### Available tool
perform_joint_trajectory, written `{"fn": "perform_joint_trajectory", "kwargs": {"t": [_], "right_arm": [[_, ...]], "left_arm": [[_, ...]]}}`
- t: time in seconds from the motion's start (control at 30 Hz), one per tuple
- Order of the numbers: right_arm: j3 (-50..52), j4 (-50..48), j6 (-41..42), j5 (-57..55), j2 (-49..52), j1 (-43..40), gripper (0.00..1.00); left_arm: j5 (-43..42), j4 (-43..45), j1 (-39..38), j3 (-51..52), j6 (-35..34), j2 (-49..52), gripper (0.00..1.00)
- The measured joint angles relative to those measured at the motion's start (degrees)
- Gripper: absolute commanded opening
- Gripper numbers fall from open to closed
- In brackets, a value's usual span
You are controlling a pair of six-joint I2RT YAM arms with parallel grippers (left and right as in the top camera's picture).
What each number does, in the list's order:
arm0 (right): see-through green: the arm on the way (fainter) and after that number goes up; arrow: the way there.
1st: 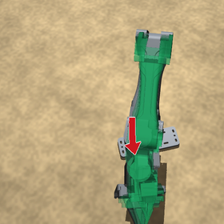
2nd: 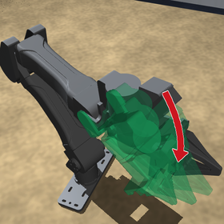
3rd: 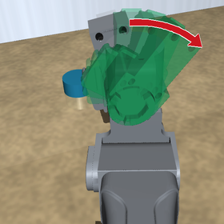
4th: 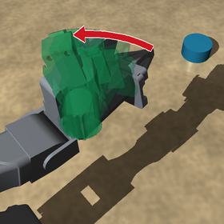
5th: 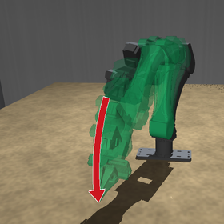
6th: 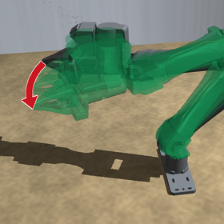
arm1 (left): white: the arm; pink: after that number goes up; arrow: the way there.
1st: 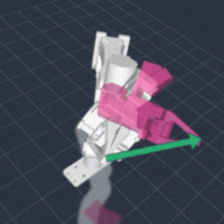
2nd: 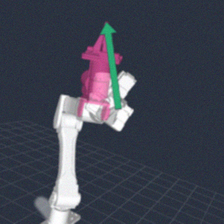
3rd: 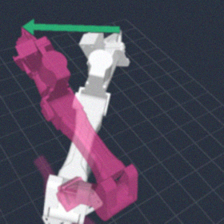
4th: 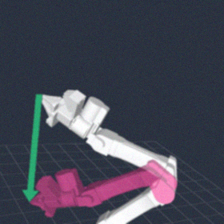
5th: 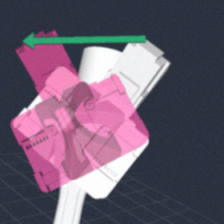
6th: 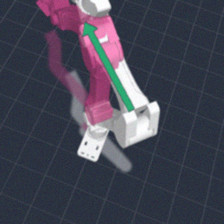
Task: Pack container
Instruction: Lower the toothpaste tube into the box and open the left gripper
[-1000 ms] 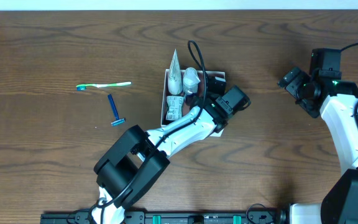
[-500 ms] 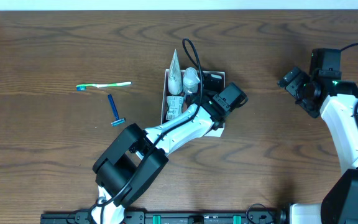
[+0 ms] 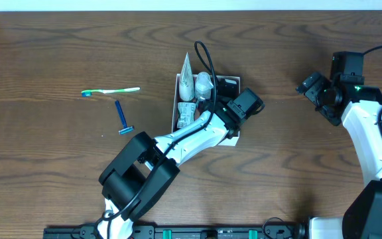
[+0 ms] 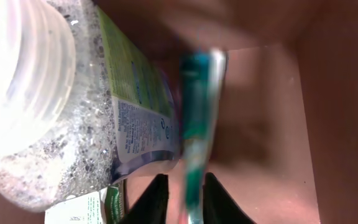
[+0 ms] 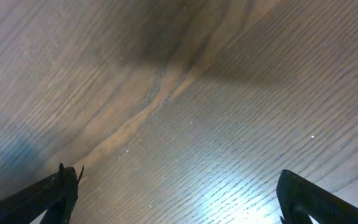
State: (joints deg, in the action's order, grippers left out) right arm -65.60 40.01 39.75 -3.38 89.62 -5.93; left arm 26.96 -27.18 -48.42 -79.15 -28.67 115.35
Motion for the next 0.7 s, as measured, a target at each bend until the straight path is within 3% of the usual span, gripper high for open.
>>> {"fn": "perform_joint_trajectory", "kwargs": {"t": [0.5, 0.7], "right_arm": [[0.0, 0.0, 0.0, 0.0, 0.0, 0.0, 0.99], [0.0, 0.0, 0.0, 0.0, 0.0, 0.0, 0.99]], "left_arm": [[0.0, 0.1, 0.0, 0.0, 1.8, -0.4, 0.25], [0.0, -1.1, -0.5, 0.0, 4.8, -7.7, 0.25]]}}
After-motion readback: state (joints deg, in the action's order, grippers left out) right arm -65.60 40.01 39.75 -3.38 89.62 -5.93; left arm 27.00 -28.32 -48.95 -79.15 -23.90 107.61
